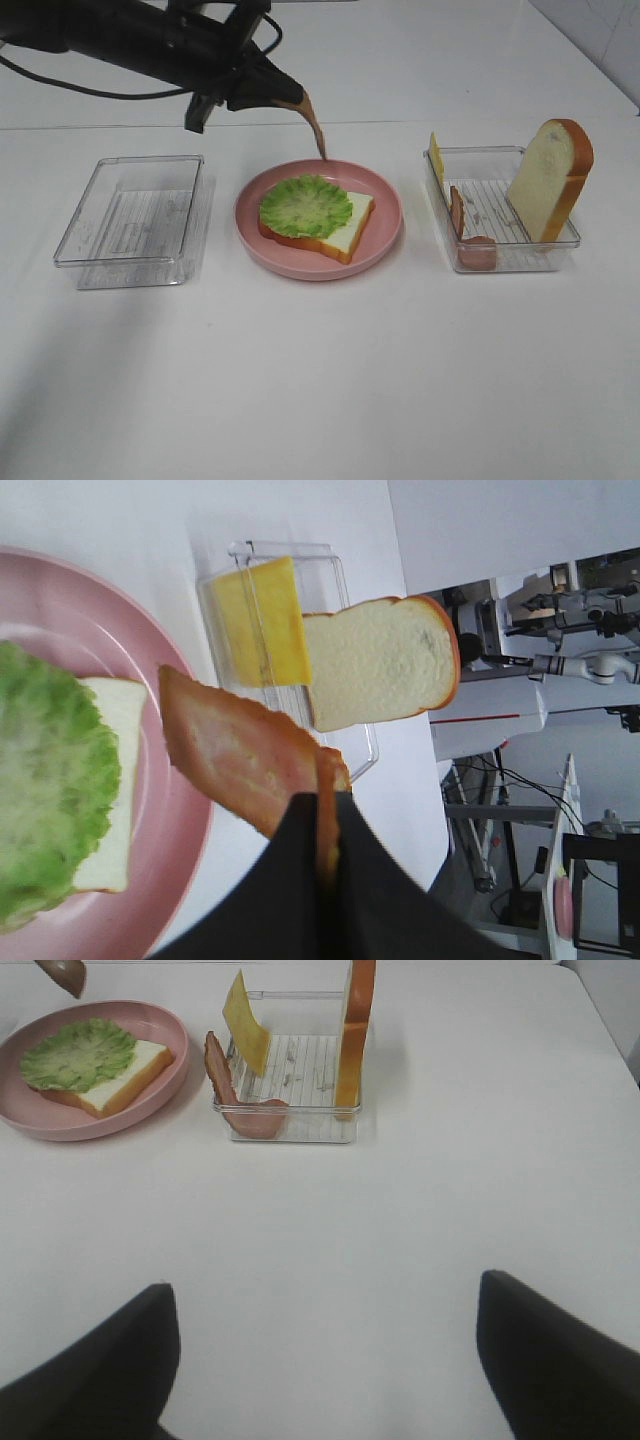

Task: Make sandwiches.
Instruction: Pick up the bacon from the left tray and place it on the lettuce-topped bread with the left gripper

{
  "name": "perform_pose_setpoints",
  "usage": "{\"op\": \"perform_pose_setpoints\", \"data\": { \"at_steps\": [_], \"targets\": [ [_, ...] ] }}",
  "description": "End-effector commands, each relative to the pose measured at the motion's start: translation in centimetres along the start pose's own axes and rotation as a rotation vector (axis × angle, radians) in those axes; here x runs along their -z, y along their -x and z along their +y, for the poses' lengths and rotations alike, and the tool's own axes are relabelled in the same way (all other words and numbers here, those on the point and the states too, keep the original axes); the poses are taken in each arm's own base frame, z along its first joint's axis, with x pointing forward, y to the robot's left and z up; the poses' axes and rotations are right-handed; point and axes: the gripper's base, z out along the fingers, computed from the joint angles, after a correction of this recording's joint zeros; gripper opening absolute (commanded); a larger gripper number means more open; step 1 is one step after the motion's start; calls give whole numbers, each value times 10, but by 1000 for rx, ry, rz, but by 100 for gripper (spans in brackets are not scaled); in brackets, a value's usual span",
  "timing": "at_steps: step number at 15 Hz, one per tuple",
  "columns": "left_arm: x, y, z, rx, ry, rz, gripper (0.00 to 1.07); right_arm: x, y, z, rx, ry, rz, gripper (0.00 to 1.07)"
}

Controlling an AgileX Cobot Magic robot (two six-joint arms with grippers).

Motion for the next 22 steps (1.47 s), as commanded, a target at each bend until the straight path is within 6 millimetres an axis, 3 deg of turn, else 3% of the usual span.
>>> {"op": "perform_pose_setpoints", "data": {
  "at_steps": [1, 7, 13, 20, 22],
  "targets": [
    [-29, -12, 3, 24, -52, 30, 0, 1, -1, 1, 0, 0, -23, 78],
    [-63, -27, 30, 57, -49, 63, 0, 1, -1, 1, 0, 0, -23, 78],
    [-50, -19, 49, 6, 47, 68, 0, 1, -1, 1, 0, 0, -23, 78],
    [-38, -11, 59, -15, 89, 74, 0, 1, -1, 1, 0, 0, -22, 78],
    [-37, -12, 60, -24, 102, 79, 8, 1, -1, 1, 0, 0, -22, 78]
  ]
}}
